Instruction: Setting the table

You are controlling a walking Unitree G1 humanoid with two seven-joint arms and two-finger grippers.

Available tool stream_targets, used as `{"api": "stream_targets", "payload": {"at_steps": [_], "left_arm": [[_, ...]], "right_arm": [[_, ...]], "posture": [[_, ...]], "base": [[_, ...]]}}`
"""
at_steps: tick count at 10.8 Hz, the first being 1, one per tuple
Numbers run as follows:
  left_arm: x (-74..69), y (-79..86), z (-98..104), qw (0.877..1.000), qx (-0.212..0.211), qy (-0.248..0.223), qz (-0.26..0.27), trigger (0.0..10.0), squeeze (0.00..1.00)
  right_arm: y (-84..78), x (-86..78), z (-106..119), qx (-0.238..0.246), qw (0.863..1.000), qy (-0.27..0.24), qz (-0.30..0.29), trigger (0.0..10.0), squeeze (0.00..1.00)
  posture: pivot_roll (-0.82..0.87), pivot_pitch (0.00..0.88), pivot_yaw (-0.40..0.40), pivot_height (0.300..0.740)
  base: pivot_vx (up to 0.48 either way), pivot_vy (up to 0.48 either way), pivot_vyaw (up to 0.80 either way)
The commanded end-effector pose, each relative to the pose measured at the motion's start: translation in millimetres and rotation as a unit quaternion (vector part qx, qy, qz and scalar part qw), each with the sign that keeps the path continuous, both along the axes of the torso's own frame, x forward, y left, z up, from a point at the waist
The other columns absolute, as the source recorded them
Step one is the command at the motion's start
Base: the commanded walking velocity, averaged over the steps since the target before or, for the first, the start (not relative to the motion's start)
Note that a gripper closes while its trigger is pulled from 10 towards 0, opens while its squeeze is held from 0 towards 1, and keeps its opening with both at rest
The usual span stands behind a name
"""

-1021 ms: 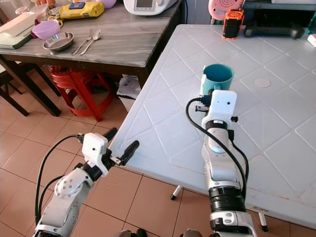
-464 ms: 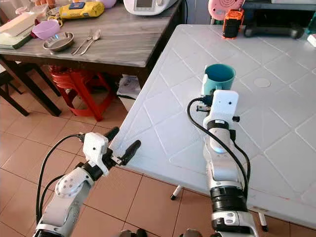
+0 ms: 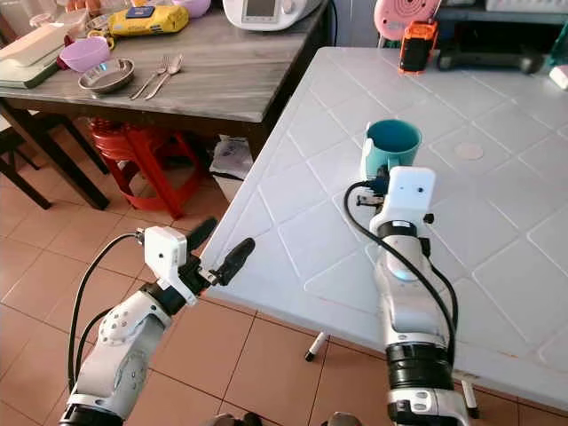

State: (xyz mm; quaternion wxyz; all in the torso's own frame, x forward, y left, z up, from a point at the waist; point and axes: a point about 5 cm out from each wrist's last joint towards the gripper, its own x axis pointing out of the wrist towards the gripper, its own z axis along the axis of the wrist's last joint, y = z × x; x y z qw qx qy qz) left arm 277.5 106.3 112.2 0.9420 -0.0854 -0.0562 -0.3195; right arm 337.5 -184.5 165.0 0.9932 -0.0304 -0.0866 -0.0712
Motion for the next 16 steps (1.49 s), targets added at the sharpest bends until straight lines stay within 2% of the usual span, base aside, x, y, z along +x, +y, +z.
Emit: {"api": "stream_targets", "payload": {"at_steps": [1, 2, 3, 4, 5, 6, 8, 9, 16], "left_arm": [[2.1, 9.5, -1.0, 1.0, 0.008, 0.005, 0.024, 10.0, 0.0], [7.7, 15.9, -5.7, 0.997, 0.027, 0.02, 0.064, 10.0, 0.0], [16.0, 24.9, -9.3, 0.99, 0.054, 0.035, 0.123, 10.0, 0.0], [19.9, 30.4, -8.3, 0.986, 0.062, 0.035, 0.152, 10.0, 0.0], [22.2, 33.7, -9.3, 0.984, 0.063, 0.043, 0.161, 10.0, 0.0], [23.0, 34.6, -8.8, 0.984, 0.061, 0.042, 0.164, 10.0, 0.0], [24.9, 30.2, -7.4, 0.985, 0.057, 0.04, 0.158, 10.0, 0.0], [25.6, 29.5, -7.4, 0.985, 0.059, 0.04, 0.157, 10.0, 0.0], [26.1, 28.6, -8.6, 0.986, 0.07, 0.041, 0.148, 10.0, 0.0]], "right_arm": [[2.8, -2.8, -0.2, -0.018, 1.0, 0.002, 0.009, 10.0, 0.0], [5.0, -3.9, 4.0, -0.032, 0.999, -0.004, 0.014, 10.0, 0.0], [11.4, -9.5, 8.9, -0.001, 0.999, -0.013, 0.05, 10.0, 0.0], [11.5, -15.7, 16.2, -0.014, 0.997, -0.049, 0.056, 10.0, 0.0], [14.3, -27.5, 9.6, 0.018, 0.996, -0.012, 0.086, 10.0, 0.0], [16.4, -35.7, 9.9, 0.03, 0.994, -0.025, 0.101, 10.0, 0.0], [16.4, -44.7, 5.7, 0.04, 0.994, -0.011, 0.102, 10.0, 0.0], [16.4, -45.5, 6.7, 0.053, 0.993, -0.006, 0.102, 10.0, 0.0], [19.3, -42.5, 11.5, 0.048, 0.994, -0.011, 0.102, 10.0, 0.0]], "posture": [[-0.12, 0.097, 0.119, 0.74], [-0.12, 0.094, 0.122, 0.74], [-0.12, 0.094, 0.127, 0.74], [-0.12, 0.097, 0.128, 0.74], [-0.12, 0.099, 0.125, 0.74], [-0.12, 0.101, 0.125, 0.74], [-0.12, 0.104, 0.135, 0.74], [-0.12, 0.104, 0.141, 0.74], [-0.12, 0.112, 0.151, 0.74]], "base": [[0.0, 0.0, 0.0], [0.0, 0.0, 0.0], [0.0, 0.0, 0.0], [0.0, 0.0, 0.0], [0.0, 0.0, 0.0], [0.0, 0.0, 0.0], [0.0, 0.126, 0.0], [0.0, 0.262, 0.0], [0.0, 0.328, -0.66]]}}
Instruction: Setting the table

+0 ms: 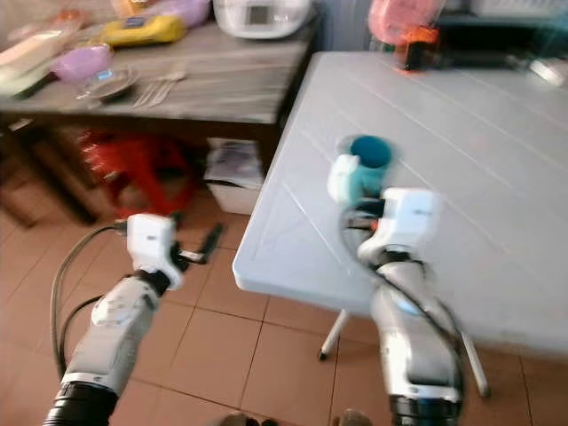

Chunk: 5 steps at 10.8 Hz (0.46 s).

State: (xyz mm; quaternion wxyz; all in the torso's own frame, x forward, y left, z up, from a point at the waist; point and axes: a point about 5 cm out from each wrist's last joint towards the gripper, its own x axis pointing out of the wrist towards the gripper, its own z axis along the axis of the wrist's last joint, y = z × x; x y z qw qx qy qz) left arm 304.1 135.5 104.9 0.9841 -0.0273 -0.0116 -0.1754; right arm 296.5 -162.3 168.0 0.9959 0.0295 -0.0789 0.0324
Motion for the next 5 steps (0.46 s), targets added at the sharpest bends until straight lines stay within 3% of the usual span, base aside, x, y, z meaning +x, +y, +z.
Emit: {"api": "stream_targets", "payload": {"at_steps": [1, 3, 5], "left_arm": [[-0.2, -0.8, -1.1, 1.0, 0.005, 0.004, -0.001, 10.0, 0.0], [0.2, -1.8, -1.1, 1.0, 0.006, 0.003, -0.002, 10.0, 0.0], [0.2, -3.4, -1.0, 1.0, 0.006, 0.003, -0.003, 10.0, 0.0]], "right_arm": [[-2.3, -0.7, 9.4, -0.001, 1.0, -0.019, -0.006, 10.0, 0.0], [-1.3, 0.5, 10.5, 0.0, 1.0, -0.021, 0.0, 10.0, 0.0], [-0.2, 1.2, 10.2, -0.001, 1.0, -0.022, 0.0, 10.0, 0.0]], "posture": [[-0.12, 0.113, 0.151, 0.74], [-0.12, 0.112, 0.15, 0.74], [-0.12, 0.111, 0.151, 0.74]], "base": [[0.0, 0.352, -0.58], [0.0, 0.364, -0.54], [0.0, 0.371, 0.0]]}}
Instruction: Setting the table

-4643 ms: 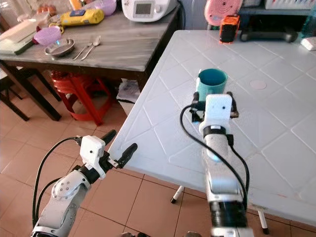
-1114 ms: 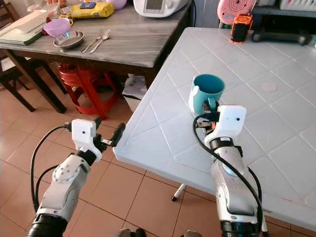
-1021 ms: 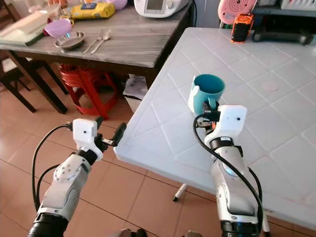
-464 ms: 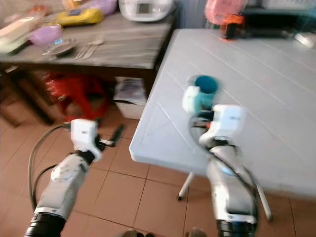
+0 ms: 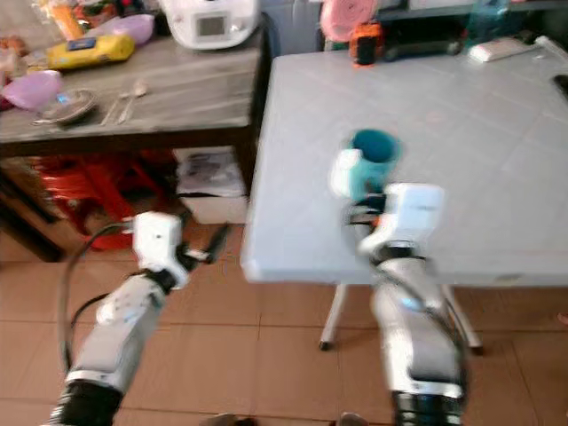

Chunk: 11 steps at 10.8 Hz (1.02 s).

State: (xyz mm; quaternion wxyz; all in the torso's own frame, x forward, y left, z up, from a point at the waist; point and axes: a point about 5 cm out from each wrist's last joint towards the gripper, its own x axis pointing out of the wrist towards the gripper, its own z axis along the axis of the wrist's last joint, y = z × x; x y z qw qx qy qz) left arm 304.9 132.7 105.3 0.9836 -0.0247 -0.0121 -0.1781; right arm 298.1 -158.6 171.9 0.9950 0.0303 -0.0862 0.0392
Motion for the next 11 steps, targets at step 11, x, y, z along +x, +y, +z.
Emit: {"api": "stream_targets", "payload": {"at_steps": [11], "left_arm": [[3.0, -7.2, -1.1, 1.0, 0.006, 0.0, -0.004, 10.0, 0.0]], "right_arm": [[-2.7, 2.4, 6.0, -0.013, 1.0, -0.024, -0.008, 10.0, 0.0]], "posture": [[-0.11, 0.085, 0.152, 0.74]], "base": [[0.0, 0.405, 0.0]]}}
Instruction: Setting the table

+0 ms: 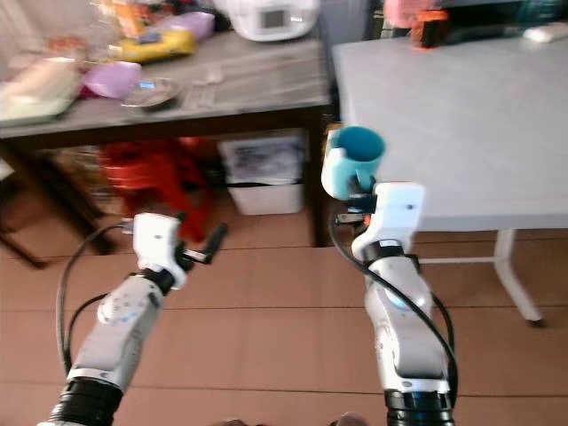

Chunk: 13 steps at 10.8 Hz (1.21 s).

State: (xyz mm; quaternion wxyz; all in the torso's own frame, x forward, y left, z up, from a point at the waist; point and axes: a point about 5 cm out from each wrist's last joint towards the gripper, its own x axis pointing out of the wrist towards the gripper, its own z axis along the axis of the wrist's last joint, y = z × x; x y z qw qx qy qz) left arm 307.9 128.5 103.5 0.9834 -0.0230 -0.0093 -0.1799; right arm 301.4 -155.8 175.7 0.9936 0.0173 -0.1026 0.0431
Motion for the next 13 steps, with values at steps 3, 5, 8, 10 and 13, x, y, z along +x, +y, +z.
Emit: {"api": "stream_targets", "payload": {"at_steps": [3, 5, 8, 10, 13], "left_arm": [[1.0, -4.2, 1.1, 1.0, 0.005, -0.003, -0.002, 10.0, 0.0], [0.1, -5.0, 0.7, 1.0, 0.005, -0.003, -0.004, 10.0, 0.0], [-0.6, -7.2, 0.2, 1.0, 0.006, -0.003, -0.005, 10.0, 0.0], [-0.7, -10.0, 3.1, 1.0, 0.001, -0.015, -0.012, 10.0, 0.0], [-4.1, -18.0, 7.2, 0.999, -0.019, -0.022, -0.045, 10.0, 0.0]], "right_arm": [[-6.3, 0.4, 2.1, -0.001, 1.0, -0.009, -0.012, 10.0, 0.0], [-7.6, 0.2, 1.9, 0.0, 1.0, -0.01, -0.016, 10.0, 0.0], [-9.1, 0.4, 1.4, 0.003, 1.0, -0.01, -0.019, 10.0, 0.0], [-9.9, -0.5, 1.1, 0.005, 1.0, -0.011, -0.02, 10.0, 0.0], [-11.7, -1.7, 2.2, 0.006, 1.0, -0.016, -0.022, 10.0, 0.0]], "posture": [[-0.11, 0.084, 0.154, 0.74], [-0.11, 0.084, 0.154, 0.74], [-0.11, 0.087, 0.157, 0.74], [-0.11, 0.087, 0.155, 0.74], [-0.12, 0.091, 0.15, 0.74]], "base": [[0.0, 0.419, 0.15], [0.0, 0.42, 0.46], [0.0, 0.426, 0.47], [0.0, 0.0, 0.24], [0.0, 0.0, 0.0]]}}
